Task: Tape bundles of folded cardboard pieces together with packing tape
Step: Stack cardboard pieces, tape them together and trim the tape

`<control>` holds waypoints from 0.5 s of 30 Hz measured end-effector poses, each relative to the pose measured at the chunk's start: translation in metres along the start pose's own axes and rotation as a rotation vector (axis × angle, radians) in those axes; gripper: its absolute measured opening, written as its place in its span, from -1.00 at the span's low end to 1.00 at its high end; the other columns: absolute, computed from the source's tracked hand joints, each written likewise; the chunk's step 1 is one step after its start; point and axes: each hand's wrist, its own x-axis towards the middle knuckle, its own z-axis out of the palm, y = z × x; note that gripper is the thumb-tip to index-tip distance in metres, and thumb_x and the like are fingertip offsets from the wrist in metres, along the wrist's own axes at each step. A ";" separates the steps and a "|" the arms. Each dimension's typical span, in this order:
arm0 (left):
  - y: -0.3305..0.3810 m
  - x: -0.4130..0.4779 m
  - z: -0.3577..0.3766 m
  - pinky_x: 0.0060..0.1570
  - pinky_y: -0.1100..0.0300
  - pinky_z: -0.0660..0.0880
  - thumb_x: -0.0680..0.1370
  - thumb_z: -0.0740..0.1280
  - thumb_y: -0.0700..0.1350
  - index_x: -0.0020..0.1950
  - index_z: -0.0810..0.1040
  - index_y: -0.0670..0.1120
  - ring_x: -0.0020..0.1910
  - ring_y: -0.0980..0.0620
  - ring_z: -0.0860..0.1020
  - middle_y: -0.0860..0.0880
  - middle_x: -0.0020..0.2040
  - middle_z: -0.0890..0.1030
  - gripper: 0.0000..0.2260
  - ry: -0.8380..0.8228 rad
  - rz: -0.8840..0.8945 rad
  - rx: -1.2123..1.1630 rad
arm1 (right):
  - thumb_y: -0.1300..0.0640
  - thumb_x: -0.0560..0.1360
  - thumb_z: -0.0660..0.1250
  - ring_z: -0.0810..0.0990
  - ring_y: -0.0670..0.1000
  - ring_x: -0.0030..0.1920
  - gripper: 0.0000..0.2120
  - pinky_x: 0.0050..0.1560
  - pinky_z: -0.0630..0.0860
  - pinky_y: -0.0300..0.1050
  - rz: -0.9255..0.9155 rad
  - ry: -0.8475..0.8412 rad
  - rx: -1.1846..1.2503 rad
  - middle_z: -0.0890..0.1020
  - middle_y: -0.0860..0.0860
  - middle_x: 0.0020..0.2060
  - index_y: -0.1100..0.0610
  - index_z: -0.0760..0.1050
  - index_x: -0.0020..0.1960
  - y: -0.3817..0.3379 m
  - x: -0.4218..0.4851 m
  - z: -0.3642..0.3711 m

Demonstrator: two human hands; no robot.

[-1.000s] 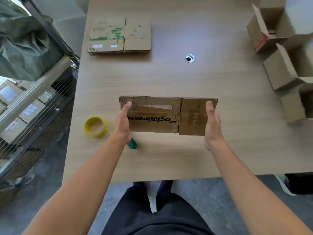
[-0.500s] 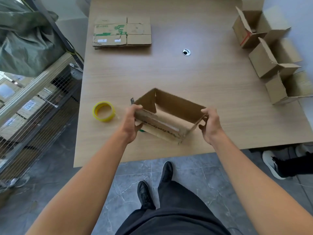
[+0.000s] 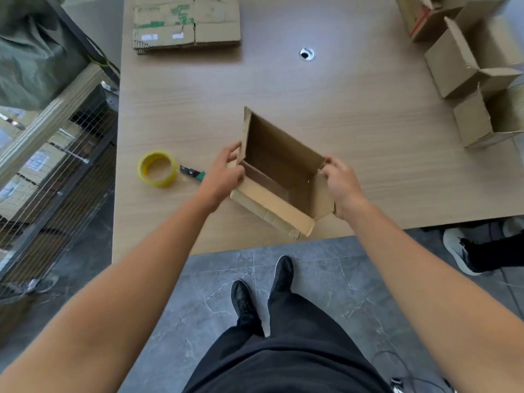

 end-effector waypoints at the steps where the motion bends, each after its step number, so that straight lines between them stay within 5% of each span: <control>1: 0.007 0.004 0.000 0.10 0.01 0.57 0.39 0.26 -0.21 0.47 0.36 0.16 0.23 -0.05 0.56 -0.01 0.31 0.54 -0.34 0.006 -0.011 0.035 | 0.37 0.53 0.16 0.46 -0.03 -0.16 -0.74 -0.17 0.35 -0.15 0.012 -0.046 0.002 0.58 0.00 -0.18 0.07 0.54 -0.08 -0.004 0.008 -0.004; 5: 0.030 0.017 0.009 0.04 -0.07 0.62 0.44 0.21 -0.28 0.49 0.22 0.31 0.07 -0.08 0.62 -0.03 0.10 0.61 -0.28 0.037 0.000 0.217 | 0.30 0.51 0.16 0.53 0.17 0.17 -0.73 0.21 0.41 0.13 0.114 -0.110 0.090 0.65 0.08 0.04 0.01 0.58 -0.07 -0.022 0.036 -0.018; 7: 0.038 0.026 0.014 0.13 -0.03 0.57 0.47 0.15 -0.32 0.56 0.12 0.33 0.14 -0.07 0.58 -0.07 0.23 0.57 -0.21 0.045 0.019 0.321 | 0.22 0.48 0.22 0.53 0.20 0.26 -0.80 0.31 0.39 0.22 0.122 -0.094 0.150 0.64 0.12 0.13 -0.01 0.56 -0.05 -0.036 0.047 -0.022; 11: 0.045 0.031 0.032 0.01 0.24 0.47 0.55 0.16 -0.24 0.58 0.14 0.32 0.05 -0.02 0.50 -0.11 0.48 0.26 -0.30 -0.032 -0.004 0.515 | 0.10 0.44 0.23 0.60 -0.07 0.07 -0.67 0.06 0.53 -0.12 -0.013 -0.258 0.410 0.64 -0.05 0.02 0.04 0.56 0.17 -0.045 0.067 -0.034; 13: 0.041 0.032 0.040 0.08 0.17 0.42 0.57 0.20 -0.10 0.58 0.19 0.29 0.02 0.03 0.47 -0.10 0.51 0.20 -0.39 -0.044 -0.047 0.485 | 0.09 0.54 0.18 0.55 -0.12 0.26 -0.51 0.21 0.51 -0.21 -0.145 -0.370 0.214 0.55 -0.02 0.33 0.04 0.38 0.47 -0.028 0.073 -0.041; 15: 0.036 0.035 0.046 0.11 0.13 0.41 0.58 0.20 -0.01 0.55 0.26 0.27 -0.01 0.07 0.45 -0.09 0.49 0.23 -0.46 -0.015 -0.077 0.417 | -0.03 0.59 0.25 0.25 -0.10 0.55 -0.37 0.55 0.24 -0.05 -0.233 -0.439 -0.044 0.23 -0.07 0.58 -0.16 0.10 0.60 -0.010 0.077 -0.046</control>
